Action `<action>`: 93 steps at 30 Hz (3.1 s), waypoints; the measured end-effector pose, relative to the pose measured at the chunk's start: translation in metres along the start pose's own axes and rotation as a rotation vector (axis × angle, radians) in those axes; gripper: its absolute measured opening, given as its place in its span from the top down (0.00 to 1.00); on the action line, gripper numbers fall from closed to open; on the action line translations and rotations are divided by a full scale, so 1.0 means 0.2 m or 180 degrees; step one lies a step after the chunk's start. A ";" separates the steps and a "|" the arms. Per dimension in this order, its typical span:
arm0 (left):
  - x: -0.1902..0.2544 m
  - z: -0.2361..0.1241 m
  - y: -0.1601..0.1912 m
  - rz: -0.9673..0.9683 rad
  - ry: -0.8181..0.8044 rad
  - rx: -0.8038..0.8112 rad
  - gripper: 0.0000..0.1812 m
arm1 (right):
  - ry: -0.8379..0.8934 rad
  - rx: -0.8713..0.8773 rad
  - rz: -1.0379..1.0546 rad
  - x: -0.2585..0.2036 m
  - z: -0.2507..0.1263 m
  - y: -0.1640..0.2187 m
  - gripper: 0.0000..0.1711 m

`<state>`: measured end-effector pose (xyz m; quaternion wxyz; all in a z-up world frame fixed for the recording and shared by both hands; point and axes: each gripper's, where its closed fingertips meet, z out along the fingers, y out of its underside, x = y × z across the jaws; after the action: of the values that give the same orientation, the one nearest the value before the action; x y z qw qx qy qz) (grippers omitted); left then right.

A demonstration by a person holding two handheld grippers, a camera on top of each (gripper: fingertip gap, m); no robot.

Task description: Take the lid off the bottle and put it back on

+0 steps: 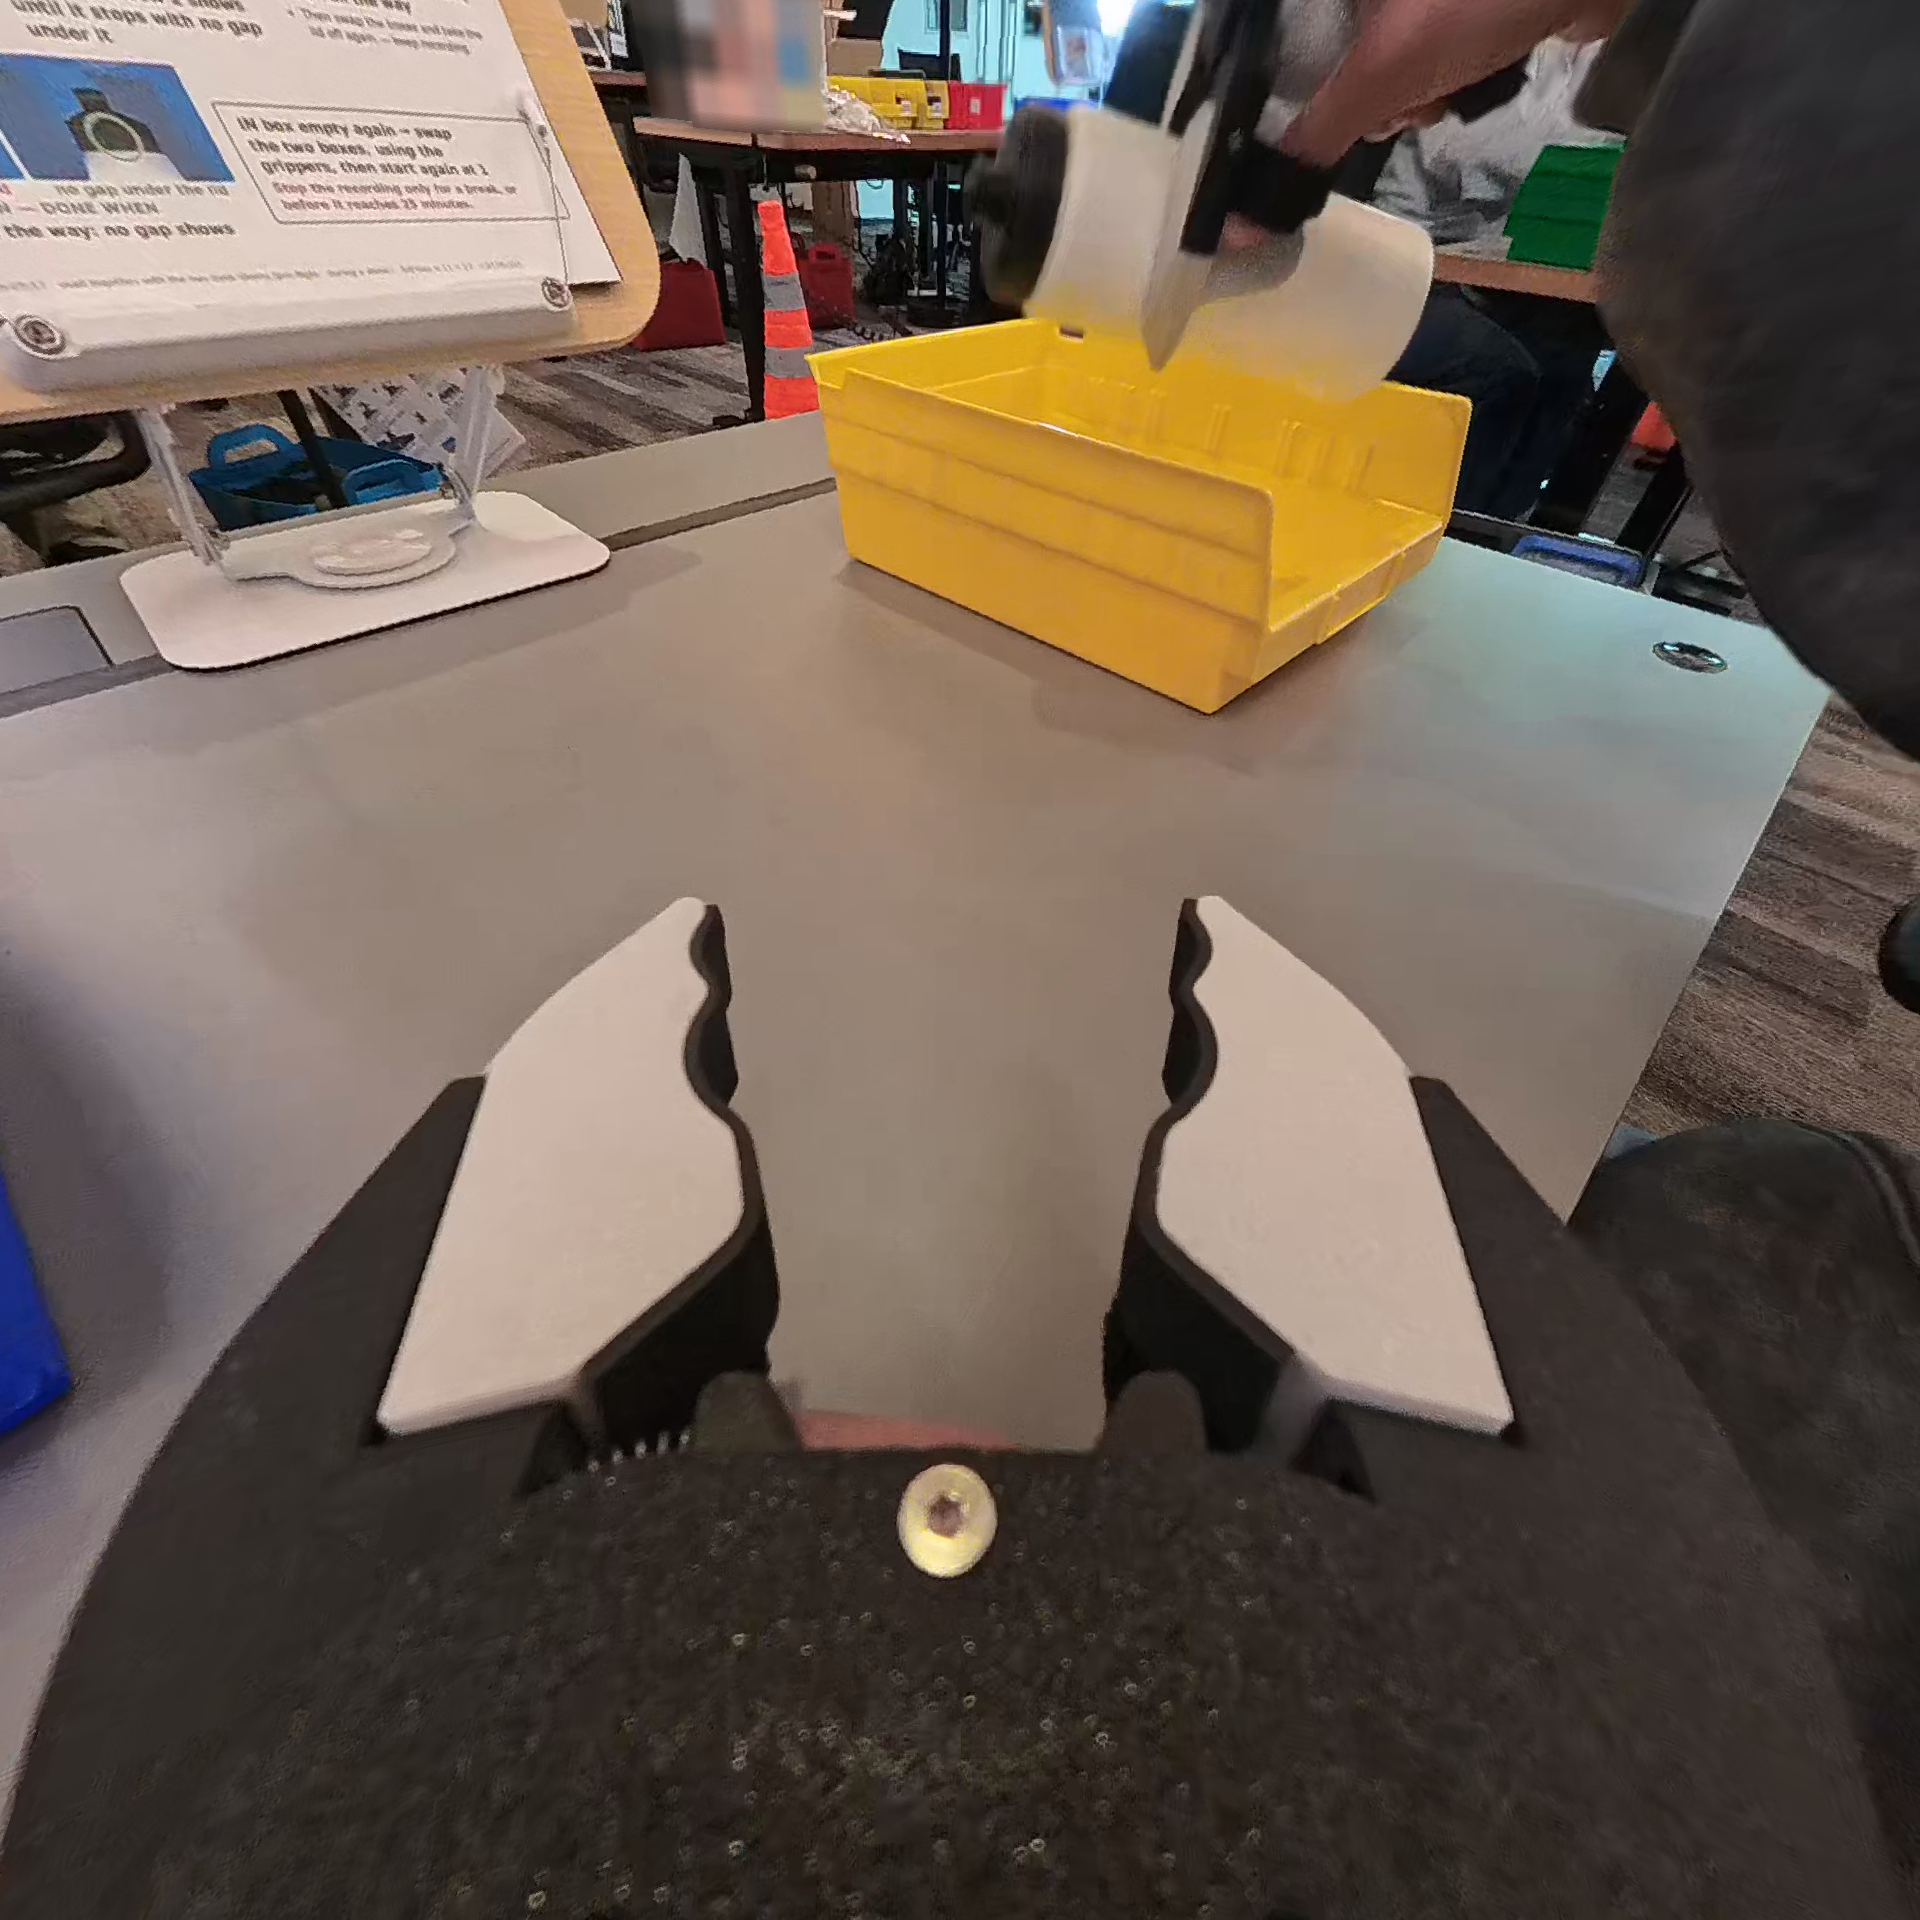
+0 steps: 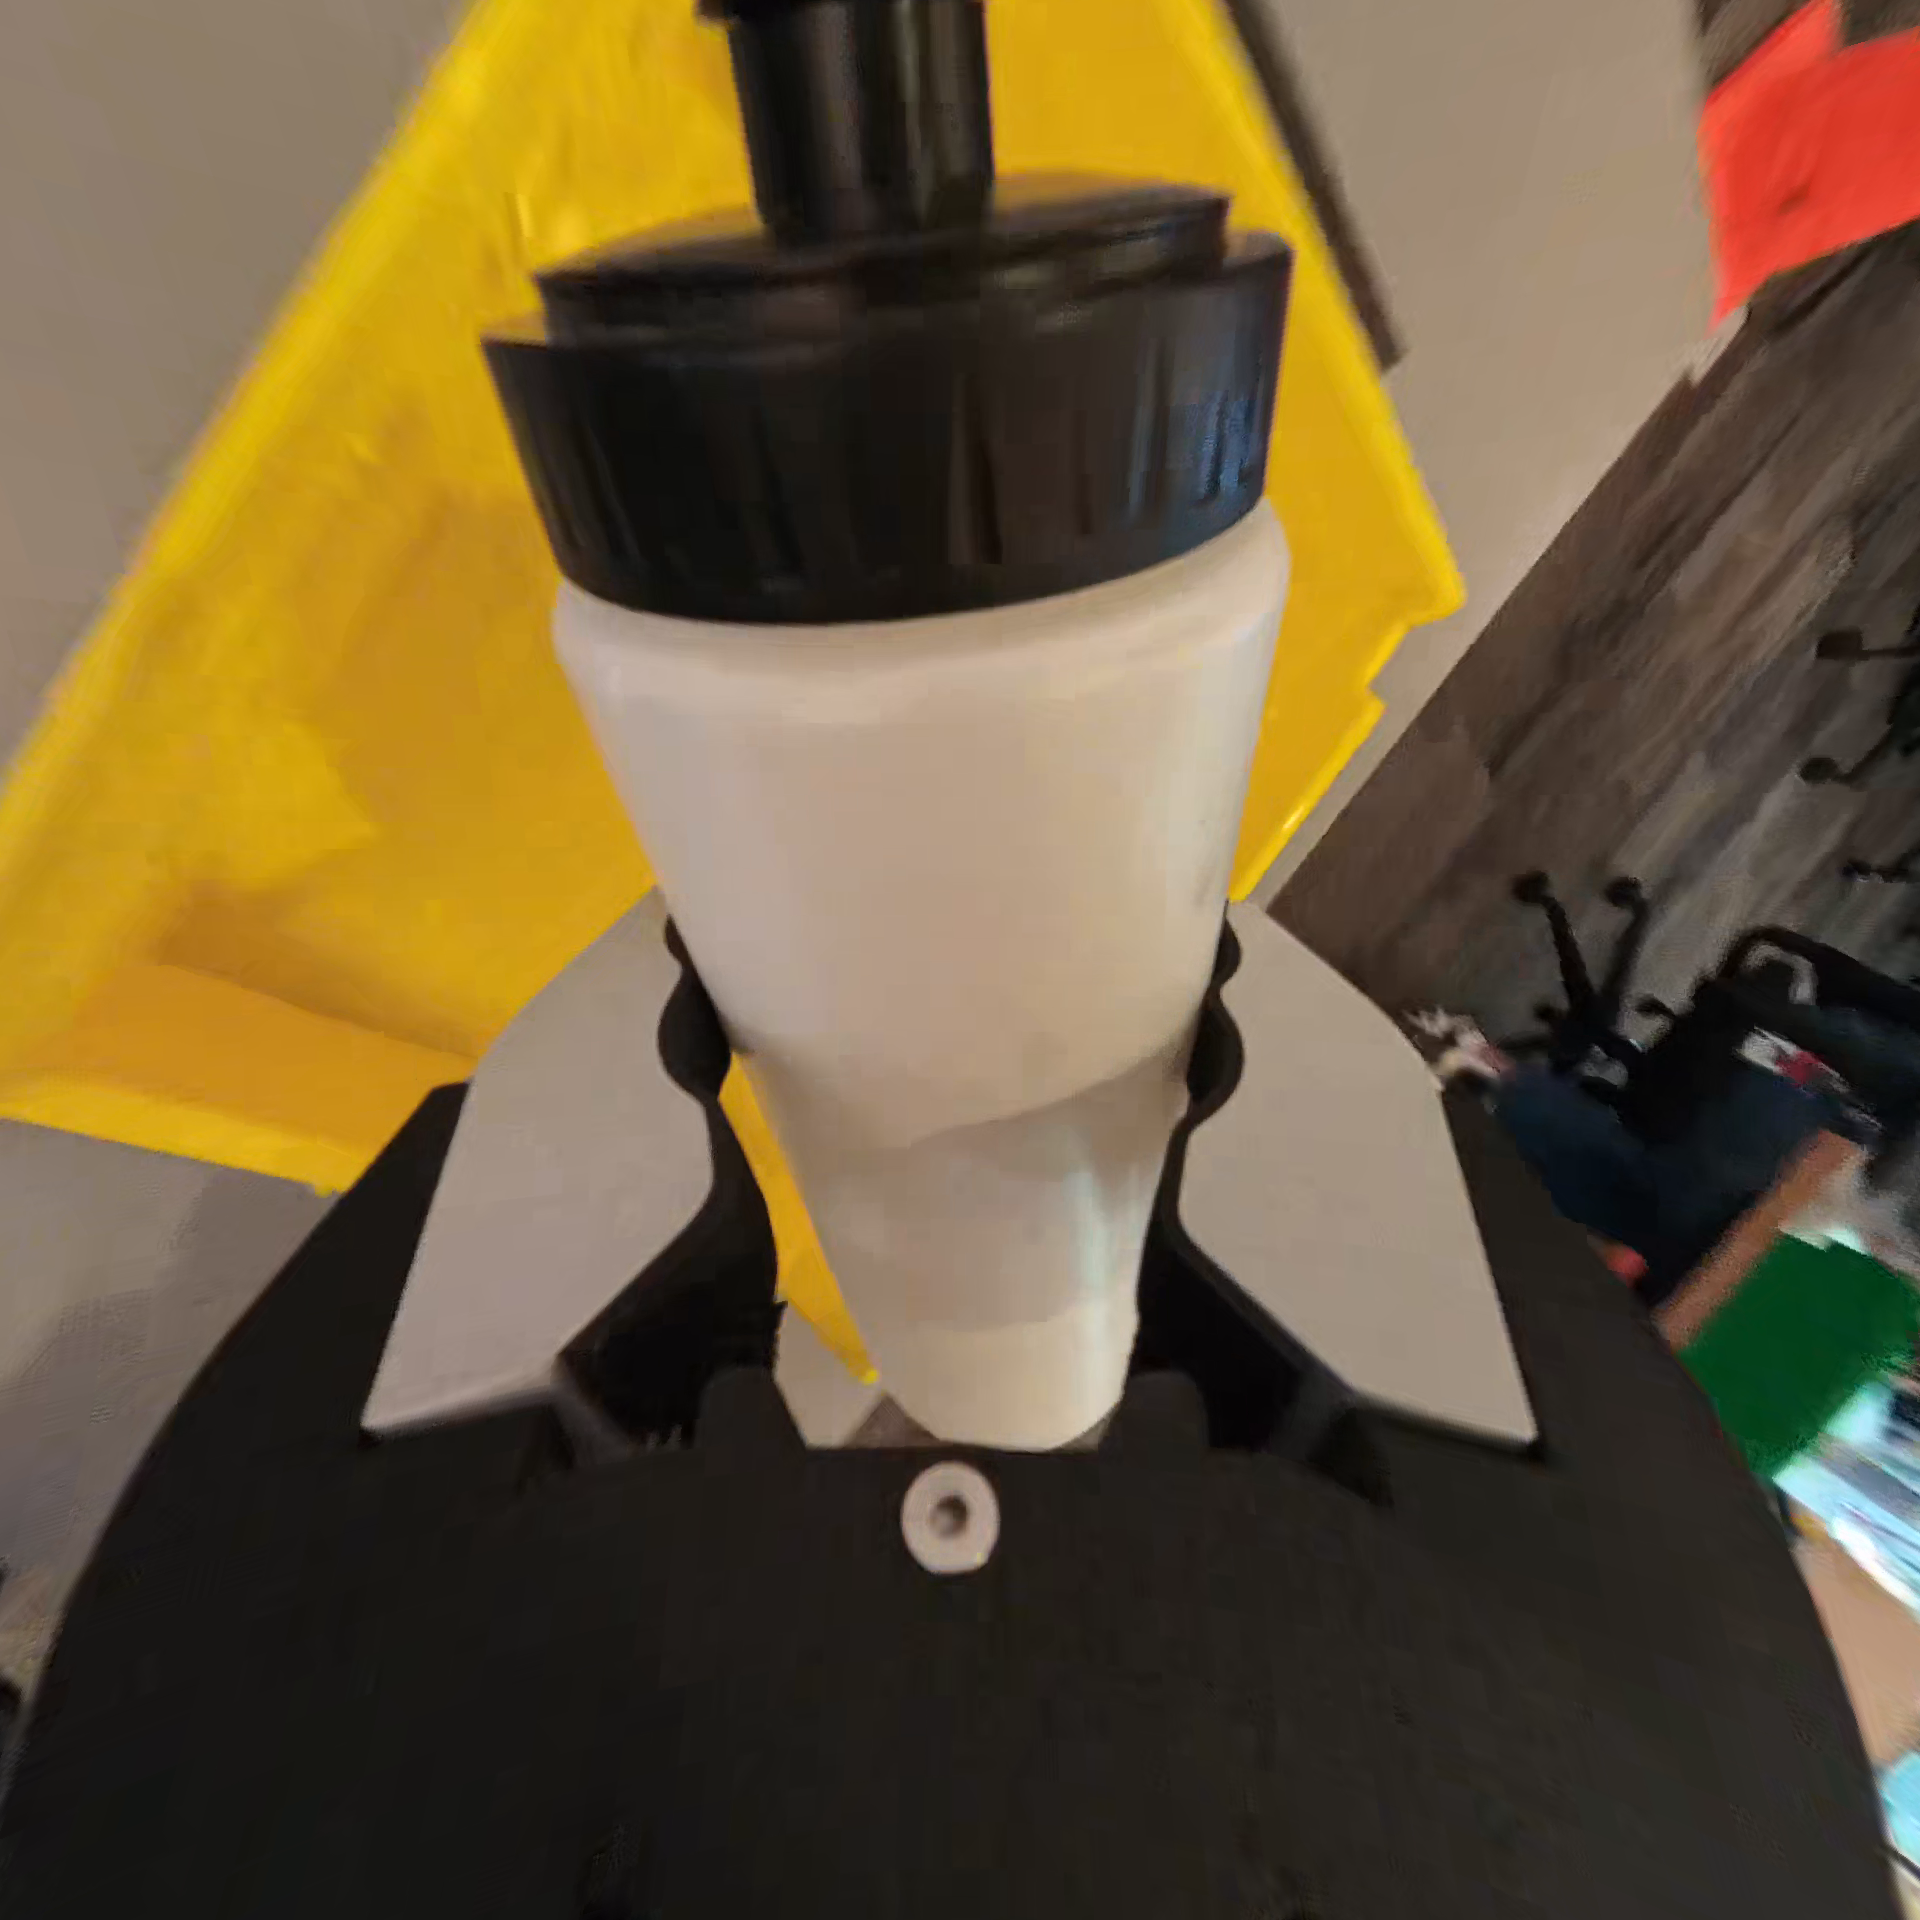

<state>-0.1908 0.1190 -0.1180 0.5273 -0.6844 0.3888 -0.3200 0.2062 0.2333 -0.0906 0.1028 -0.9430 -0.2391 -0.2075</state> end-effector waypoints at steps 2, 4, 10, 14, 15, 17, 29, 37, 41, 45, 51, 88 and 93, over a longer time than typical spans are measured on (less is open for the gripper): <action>0.00 0.01 0.00 0.0029 0.0007 -0.0010 0.55 | -0.0124 -0.0268 -0.0119 -0.04 0.08 -0.01 0.48; 0.01 0.02 0.01 0.0060 0.0019 -0.0026 0.55 | -0.0221 -0.0566 -0.0098 -0.05 0.16 -0.02 0.48; 0.01 0.01 0.01 0.0145 0.0012 -0.0031 0.55 | -0.0421 -0.1318 -0.0216 -0.07 0.36 -0.03 0.48; 0.00 0.00 0.01 0.0185 -0.0009 -0.0031 0.55 | -0.0495 -0.1515 -0.0774 -0.11 0.46 -0.03 0.48; -0.01 -0.01 0.01 0.0193 -0.0024 -0.0036 0.55 | -0.0535 -0.1442 -0.0770 -0.12 0.49 -0.05 0.48; -0.02 -0.01 0.02 0.0189 -0.0039 -0.0047 0.55 | -0.0565 -0.1168 -0.0797 -0.14 0.52 -0.10 0.49; -0.20 -0.25 -0.11 0.0001 -0.0586 0.0053 0.55 | 0.0227 0.2512 0.0706 -0.04 -0.65 -0.15 0.57; -0.48 -0.85 -0.19 -0.0831 -0.1593 0.0275 0.56 | -0.0212 0.3918 0.2273 -0.62 -0.63 0.49 0.74; -0.62 -0.91 -0.01 -0.0709 -0.1971 0.0407 0.55 | -0.0224 0.3516 0.2611 -0.72 -0.35 0.64 0.71; -0.73 -0.84 0.17 -0.0979 -0.1964 0.0257 0.56 | -0.0064 0.3198 0.2519 -0.67 -0.18 0.69 0.69; -0.83 -0.80 0.23 -0.0746 -0.2146 -0.0051 0.56 | -0.0231 0.3139 0.2642 -0.67 -0.15 0.71 0.70; -0.28 -0.23 0.06 -0.0325 -0.0801 0.0025 0.52 | -0.1207 0.3617 0.1161 -1.26 -0.38 -0.09 0.63; -0.01 0.37 -0.09 -0.0015 -0.0302 -0.0148 0.53 | -0.0710 0.3660 0.1462 -1.19 -0.41 0.15 0.64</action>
<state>-0.1253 0.1578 -0.1178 0.5284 -0.7118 0.3690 -0.2793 0.0025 0.0864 -0.1242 0.6099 -0.7801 -0.1131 0.0812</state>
